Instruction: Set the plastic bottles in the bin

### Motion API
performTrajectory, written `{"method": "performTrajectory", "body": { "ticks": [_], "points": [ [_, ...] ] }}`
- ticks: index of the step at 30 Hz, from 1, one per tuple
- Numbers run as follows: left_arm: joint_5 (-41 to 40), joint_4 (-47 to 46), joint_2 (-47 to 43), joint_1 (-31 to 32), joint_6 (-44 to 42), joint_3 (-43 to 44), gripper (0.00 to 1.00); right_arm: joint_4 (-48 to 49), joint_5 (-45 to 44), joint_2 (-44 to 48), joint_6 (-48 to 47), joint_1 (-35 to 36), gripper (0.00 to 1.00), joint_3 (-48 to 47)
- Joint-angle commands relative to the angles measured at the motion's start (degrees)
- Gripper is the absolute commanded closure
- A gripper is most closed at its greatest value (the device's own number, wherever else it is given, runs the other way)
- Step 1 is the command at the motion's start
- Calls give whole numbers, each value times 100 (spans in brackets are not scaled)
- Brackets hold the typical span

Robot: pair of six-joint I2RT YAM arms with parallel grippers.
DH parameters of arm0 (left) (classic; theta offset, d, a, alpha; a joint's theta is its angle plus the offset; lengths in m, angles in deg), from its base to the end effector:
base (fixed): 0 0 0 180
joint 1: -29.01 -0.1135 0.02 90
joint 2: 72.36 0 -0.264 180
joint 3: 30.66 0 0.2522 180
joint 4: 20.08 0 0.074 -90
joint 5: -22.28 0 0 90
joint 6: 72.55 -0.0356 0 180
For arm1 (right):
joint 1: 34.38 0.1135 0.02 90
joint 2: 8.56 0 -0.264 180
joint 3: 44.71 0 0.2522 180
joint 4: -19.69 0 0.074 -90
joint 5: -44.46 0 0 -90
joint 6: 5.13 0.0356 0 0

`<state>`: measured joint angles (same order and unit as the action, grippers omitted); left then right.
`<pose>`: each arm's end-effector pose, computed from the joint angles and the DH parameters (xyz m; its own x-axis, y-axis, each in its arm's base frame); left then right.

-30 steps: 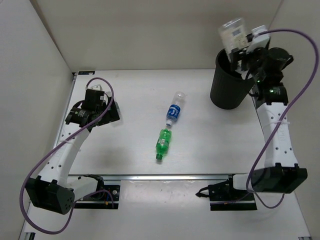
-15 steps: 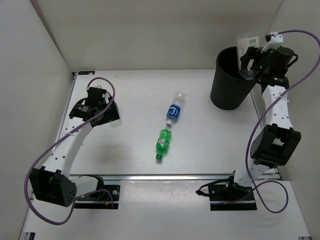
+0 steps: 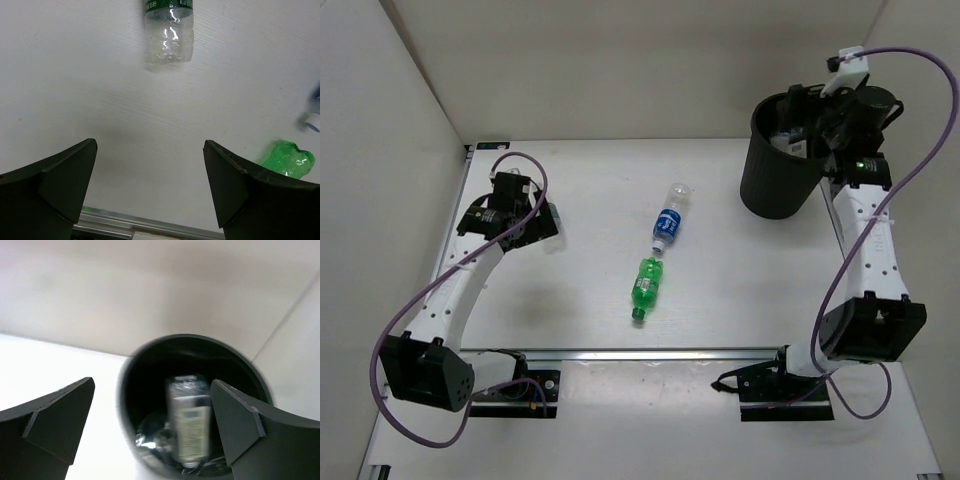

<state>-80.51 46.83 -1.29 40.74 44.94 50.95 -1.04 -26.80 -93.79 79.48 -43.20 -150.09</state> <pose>0.2390 -0.0416 0.3188 -0.7593 -0.3021 -0.5764 -0.3069 0.9473 -0.0921 0.3402 -0.0412 0.4624 0.0062 -0.0910 -0.9958 -0.1724 0.9808 -0.0907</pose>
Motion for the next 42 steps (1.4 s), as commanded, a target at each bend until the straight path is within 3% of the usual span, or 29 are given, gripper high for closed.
{"method": "performTrajectory", "body": {
  "ticks": [1, 4, 7, 11, 16, 26, 36, 42],
  "points": [
    [32, -59, -278, -57, 29, -158, 1, -629, -982, 629, -408, 845, 1, -76],
    [23, 11, -304, 40, -24, -246, 1, -1060, -2090, 937, -359, 2573, 0, 345],
    [76, 12, -374, 110, -33, -352, 1, -1378, -2120, 938, 736, 3261, 1, 810],
    [190, 38, -515, 93, -102, -431, 1, -1316, -2910, 588, 1714, 4167, 1, 1234],
    [198, 126, -673, 58, -217, -527, 1, -1211, -2920, -255, 3121, 4213, 1, 1470],
    [15, 372, -1051, 14, -235, -580, 1, -1993, -3939, -2268, 3386, 4152, 1, 302],
    [101, 145, -815, 14, -384, -97, 2, -1660, -3333, -3350, 3466, 3774, 1, -242],
    [190, -181, -130, 102, -446, 288, 1, -1554, -3185, -3667, 3387, 3642, 12, -383]
  ]
}}
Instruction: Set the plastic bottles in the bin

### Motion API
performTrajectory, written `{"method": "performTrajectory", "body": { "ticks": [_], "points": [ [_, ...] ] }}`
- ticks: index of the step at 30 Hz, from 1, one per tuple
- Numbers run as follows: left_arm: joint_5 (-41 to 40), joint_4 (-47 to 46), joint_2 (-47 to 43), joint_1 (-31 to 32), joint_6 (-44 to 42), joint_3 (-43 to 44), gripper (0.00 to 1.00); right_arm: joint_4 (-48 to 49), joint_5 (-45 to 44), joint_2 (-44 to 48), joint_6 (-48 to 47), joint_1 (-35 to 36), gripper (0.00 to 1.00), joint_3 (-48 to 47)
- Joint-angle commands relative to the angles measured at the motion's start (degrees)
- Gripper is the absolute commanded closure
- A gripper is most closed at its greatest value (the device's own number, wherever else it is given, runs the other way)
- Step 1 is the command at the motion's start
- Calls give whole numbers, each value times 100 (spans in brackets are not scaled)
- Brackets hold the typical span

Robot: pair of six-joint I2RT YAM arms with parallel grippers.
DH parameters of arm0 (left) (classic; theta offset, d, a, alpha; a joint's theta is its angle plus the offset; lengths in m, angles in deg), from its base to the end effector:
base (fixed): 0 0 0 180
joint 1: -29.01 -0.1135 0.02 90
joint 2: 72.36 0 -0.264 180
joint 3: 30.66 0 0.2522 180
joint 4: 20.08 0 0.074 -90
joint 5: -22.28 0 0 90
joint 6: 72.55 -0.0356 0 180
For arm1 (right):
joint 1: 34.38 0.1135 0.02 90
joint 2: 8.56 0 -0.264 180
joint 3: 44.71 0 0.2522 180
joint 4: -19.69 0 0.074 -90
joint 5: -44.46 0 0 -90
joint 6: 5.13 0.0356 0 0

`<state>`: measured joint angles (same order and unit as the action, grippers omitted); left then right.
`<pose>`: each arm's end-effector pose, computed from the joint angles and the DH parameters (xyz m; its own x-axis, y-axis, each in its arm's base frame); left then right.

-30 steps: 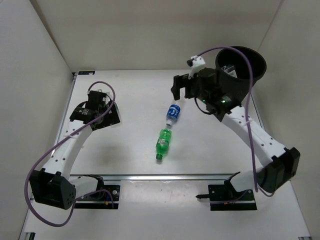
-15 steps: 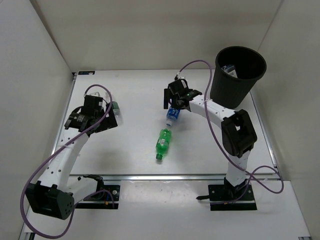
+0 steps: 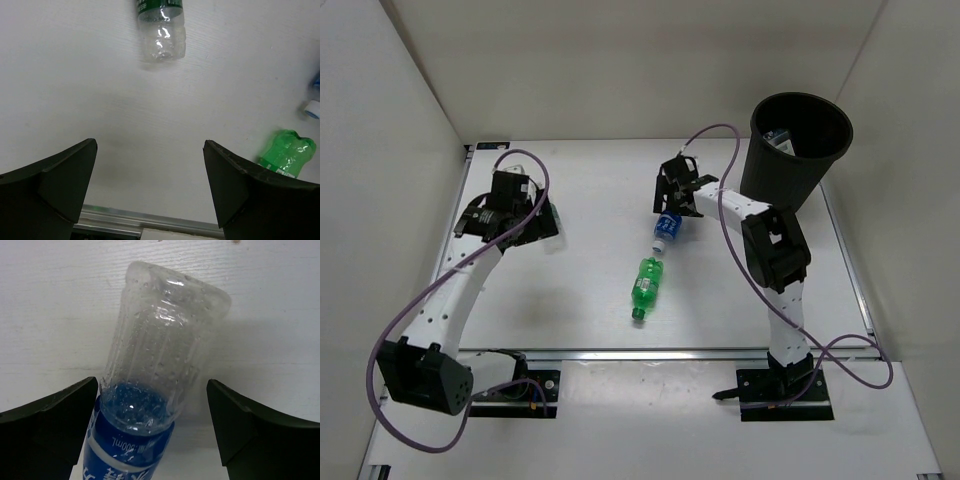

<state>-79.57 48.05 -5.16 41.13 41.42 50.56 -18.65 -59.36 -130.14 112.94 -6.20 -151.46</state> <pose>0.2227 -0.0403 0.3298 -0.7594 -0.2436 -0.6033 -0.2416 0.9666 -0.0861 0.4158 0.2131 0.1870 -0.7789 0.1011 -0.6189 0.0387 0.9928 0.1134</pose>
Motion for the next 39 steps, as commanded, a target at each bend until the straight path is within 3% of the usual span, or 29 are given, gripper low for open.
{"method": "performTrajectory", "body": {
  "ticks": [1, 6, 12, 18, 23, 30, 33, 39],
  "points": [
    [166, -409, 354, 97, -111, 364, 1, 234, 142, -85, 40, -76, 20, -263],
    [412, -743, 732, 150, -129, 619, 1, 102, 205, -95, -56, -138, 48, -421],
    [623, -998, 830, 142, -216, 470, 1, 268, 537, 590, -530, -155, 65, -484],
    [457, -964, 558, 10, -164, 84, 2, 1112, 1576, 2241, -724, -586, 76, 52],
    [193, -1059, 312, -166, 178, -372, 1, 991, 1787, 2946, -1084, -1261, 76, -411],
    [237, -1253, 460, -289, 328, -690, 1, 761, 1382, 3131, -1700, -2386, 77, -1002],
    [306, -1455, 680, -306, 424, -516, 1, 1095, 1593, 3097, -1683, -3149, 77, -809],
    [219, -1473, 1312, -193, 319, 397, 1, 1227, 1524, 2623, -1780, -3854, 72, -835]
  ]
}}
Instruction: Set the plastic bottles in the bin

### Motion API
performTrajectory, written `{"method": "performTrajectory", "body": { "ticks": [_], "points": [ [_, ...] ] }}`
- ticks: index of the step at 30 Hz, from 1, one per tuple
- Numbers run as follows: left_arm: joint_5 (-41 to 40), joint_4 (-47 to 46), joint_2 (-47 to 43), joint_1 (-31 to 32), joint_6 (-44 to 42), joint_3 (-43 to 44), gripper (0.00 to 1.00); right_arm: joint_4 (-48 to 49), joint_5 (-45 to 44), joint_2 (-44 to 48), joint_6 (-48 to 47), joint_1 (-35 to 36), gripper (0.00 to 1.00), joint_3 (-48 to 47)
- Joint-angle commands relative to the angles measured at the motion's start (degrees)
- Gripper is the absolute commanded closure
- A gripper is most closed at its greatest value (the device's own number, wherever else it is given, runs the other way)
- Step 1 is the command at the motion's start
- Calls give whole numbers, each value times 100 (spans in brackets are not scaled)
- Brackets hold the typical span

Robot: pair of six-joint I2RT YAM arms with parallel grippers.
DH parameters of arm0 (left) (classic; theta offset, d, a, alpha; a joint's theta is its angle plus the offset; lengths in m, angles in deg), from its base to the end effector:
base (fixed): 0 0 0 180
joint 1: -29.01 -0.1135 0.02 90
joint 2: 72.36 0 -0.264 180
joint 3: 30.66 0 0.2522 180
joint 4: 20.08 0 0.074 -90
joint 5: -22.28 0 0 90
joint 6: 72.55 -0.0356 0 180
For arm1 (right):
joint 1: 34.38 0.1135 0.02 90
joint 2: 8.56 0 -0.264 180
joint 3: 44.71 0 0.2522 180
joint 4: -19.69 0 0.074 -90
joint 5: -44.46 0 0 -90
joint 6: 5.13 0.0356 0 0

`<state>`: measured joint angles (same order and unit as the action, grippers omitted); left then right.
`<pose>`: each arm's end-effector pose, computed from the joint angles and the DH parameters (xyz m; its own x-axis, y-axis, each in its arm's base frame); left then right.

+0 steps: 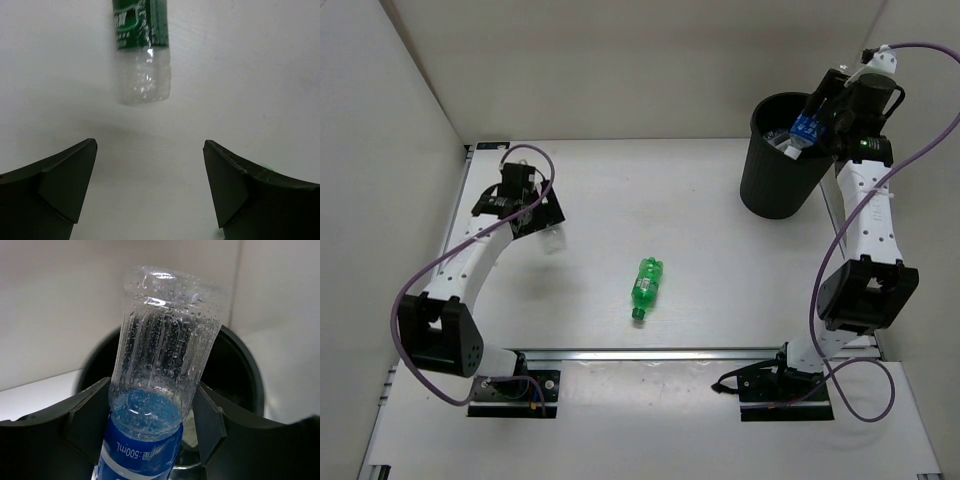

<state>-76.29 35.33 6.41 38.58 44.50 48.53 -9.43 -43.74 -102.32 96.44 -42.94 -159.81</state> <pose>0.2804 -0.0419 0.2849 -0.7557 -0.3286 -0.5665 -0.2960 0.9430 -0.1522 0.3767 -0.0556 0.4539 -0.1075 0.2189 -0.9698 0.1424 0.9688 0.2029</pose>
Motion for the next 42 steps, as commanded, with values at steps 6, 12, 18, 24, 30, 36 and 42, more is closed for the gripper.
{"method": "performTrajectory", "body": {
  "ticks": [6, 12, 18, 24, 30, 36, 42],
  "points": [
    [-82, -140, 473, 204, -68, 1375, 1, 613, -163, -293, -472, -366, 54, 141],
    [-30, -60, 386, 134, -77, 1552, 1, 525, 83, -538, -340, -507, 4, -87],
    [-161, 159, 122, 125, -86, 1421, 1, 385, 180, -670, -340, -515, 1, -693],
    [-179, 247, -361, 55, -7, 938, 1, 278, 312, -373, -567, -226, 0, -668],
    [-127, 107, -695, -147, 125, 200, 1, 296, 312, 707, -981, 179, 1, -27],
    [145, -814, 14, -139, 239, -83, 1, 893, 462, 2157, -859, 749, 1, 1764],
    [-424, -1229, 1078, -226, 503, 348, 1, 1026, 610, 2871, -648, 1180, 1, 2434]
  ]
}}
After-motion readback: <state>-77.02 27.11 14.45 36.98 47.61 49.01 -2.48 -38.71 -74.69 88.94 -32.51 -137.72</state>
